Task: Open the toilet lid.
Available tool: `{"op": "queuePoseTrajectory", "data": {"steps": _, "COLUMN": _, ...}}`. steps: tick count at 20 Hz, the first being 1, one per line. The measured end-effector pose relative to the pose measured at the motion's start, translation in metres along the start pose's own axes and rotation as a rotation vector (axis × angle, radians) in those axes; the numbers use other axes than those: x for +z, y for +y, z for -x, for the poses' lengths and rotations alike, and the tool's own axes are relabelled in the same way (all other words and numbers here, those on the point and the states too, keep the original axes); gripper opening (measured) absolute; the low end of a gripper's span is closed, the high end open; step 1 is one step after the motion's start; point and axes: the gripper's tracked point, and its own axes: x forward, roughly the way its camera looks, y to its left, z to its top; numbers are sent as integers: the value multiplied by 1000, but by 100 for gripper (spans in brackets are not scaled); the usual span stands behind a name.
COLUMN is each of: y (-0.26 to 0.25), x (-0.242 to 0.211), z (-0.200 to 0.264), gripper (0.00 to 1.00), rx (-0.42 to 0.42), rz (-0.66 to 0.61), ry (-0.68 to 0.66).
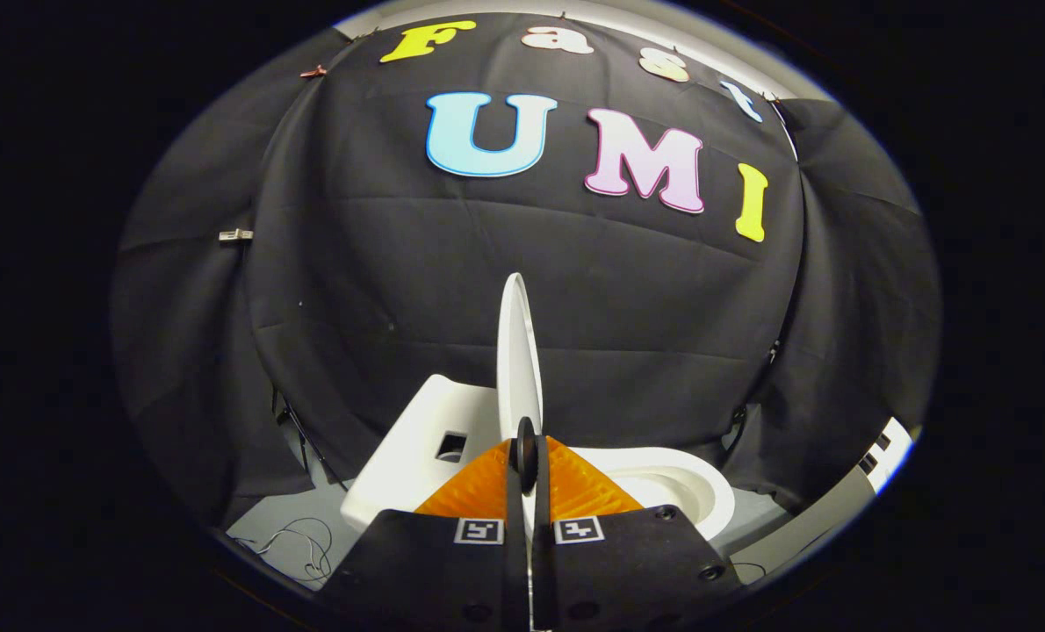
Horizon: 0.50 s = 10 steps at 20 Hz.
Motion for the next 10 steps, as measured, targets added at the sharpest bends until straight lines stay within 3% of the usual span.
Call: {"op": "queuePoseTrajectory", "data": {"steps": 10, "y": 21, "x": -2, "z": -1, "gripper": 7, "rx": -4, "rz": 41, "ry": -11}}
